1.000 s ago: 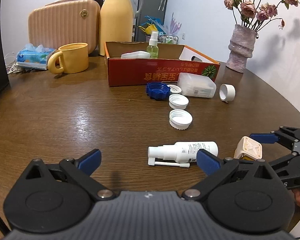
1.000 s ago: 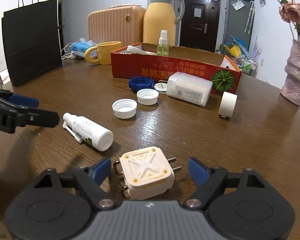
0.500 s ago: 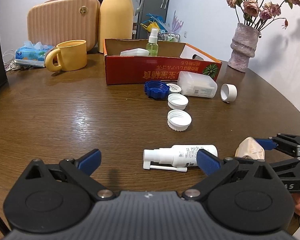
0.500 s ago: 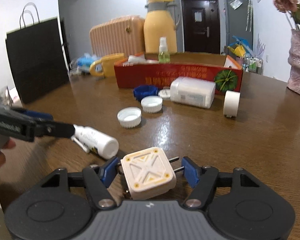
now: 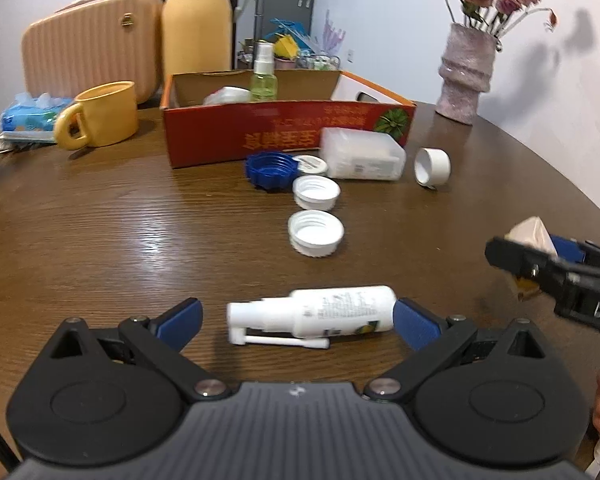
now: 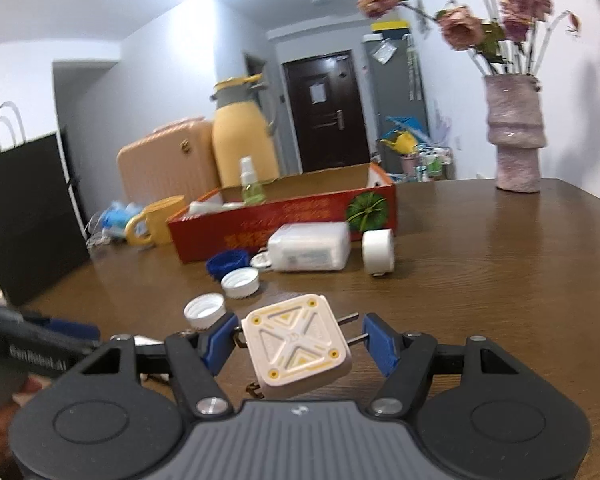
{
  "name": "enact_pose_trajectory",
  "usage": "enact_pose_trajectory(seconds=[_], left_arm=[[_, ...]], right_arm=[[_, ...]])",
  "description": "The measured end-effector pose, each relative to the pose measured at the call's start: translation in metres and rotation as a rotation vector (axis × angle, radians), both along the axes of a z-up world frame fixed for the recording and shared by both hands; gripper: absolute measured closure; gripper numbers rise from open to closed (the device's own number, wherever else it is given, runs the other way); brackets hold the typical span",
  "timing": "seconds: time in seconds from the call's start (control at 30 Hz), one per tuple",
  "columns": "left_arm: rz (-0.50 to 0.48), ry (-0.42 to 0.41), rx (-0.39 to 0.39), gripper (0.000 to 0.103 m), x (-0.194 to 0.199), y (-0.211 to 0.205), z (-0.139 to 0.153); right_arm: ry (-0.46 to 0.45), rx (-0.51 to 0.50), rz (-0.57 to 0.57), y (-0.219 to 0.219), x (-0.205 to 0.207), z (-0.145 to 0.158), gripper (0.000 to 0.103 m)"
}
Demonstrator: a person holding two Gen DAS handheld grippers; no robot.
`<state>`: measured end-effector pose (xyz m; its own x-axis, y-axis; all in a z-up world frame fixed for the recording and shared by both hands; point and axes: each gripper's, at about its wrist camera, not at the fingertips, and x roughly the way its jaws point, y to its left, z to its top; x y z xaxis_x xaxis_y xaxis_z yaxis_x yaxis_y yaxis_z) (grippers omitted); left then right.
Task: Organize rigid objects
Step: 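Close the left gripper on the white spray bottle and lift it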
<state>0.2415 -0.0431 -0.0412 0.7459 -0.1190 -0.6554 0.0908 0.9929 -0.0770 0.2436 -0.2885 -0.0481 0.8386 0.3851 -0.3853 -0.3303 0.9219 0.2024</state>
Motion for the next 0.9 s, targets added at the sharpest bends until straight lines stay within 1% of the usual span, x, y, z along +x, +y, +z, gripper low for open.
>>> enact_pose_trajectory(seconds=[0.13, 0.3, 0.47, 0.63, 0.9], left_arm=[[-0.019, 0.002, 0.008, 0.0, 0.002, -0.011, -0.002], [0.012, 0.0, 0.011, 0.0, 0.006, -0.019, -0.003], [0.04, -0.007, 0.04, 0.0, 0.006, -0.025, -0.004], [0.06, -0.006, 0.096, 0.0, 0.01, -0.029, -0.008], [0.061, 0.02, 0.087, 0.0, 0.017, -0.025, -0.013]], right_arm=[[0.005, 0.012, -0.016, -0.003, 0.003, 0.0, 0.035], [0.002, 0.013, -0.022, -0.004, 0.003, -0.001, 0.035], [-0.001, 0.011, -0.019, -0.003, 0.001, 0.0, 0.035], [-0.002, 0.013, -0.017, -0.003, 0.001, 0.0, 0.035], [-0.001, 0.011, -0.011, -0.002, 0.0, 0.0, 0.035]])
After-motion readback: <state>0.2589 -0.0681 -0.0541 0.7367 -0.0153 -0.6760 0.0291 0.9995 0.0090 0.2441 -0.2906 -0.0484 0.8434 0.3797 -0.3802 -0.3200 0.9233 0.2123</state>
